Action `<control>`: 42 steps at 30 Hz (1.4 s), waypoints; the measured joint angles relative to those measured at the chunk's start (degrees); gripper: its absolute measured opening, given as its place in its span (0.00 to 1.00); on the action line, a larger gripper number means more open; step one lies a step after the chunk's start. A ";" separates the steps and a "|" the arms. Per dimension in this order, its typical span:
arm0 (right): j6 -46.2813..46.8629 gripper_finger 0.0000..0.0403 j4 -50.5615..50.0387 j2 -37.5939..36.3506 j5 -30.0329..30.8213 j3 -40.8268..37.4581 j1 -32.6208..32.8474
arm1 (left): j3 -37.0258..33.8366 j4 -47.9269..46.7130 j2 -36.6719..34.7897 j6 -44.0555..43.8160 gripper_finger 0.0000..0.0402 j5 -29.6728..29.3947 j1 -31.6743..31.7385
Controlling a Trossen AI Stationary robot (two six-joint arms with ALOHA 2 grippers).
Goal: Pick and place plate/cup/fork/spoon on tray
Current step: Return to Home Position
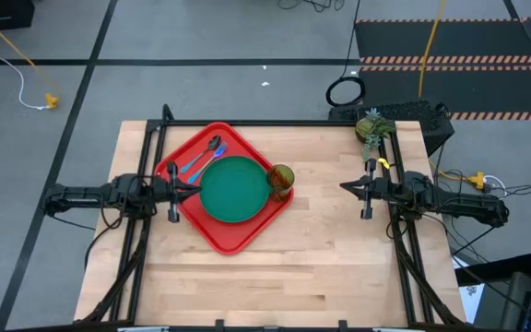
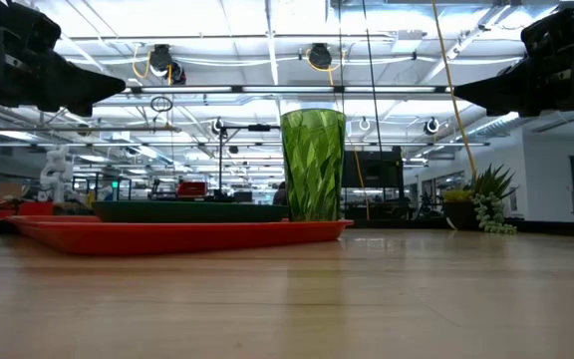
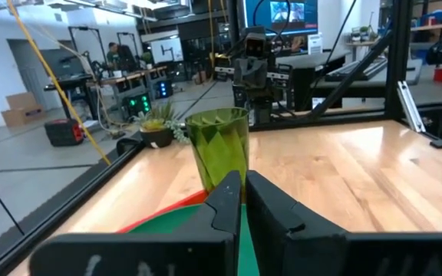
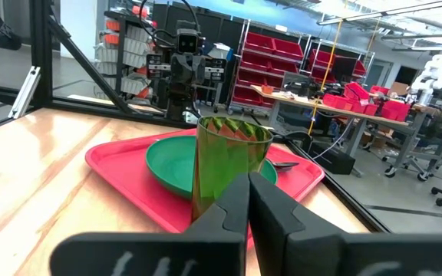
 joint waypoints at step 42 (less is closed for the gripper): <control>0.01 0.00 -0.02 0.00 0.00 0.00 0.01 | -0.17 2.36 0.04 0.22 0.06 -0.11 0.00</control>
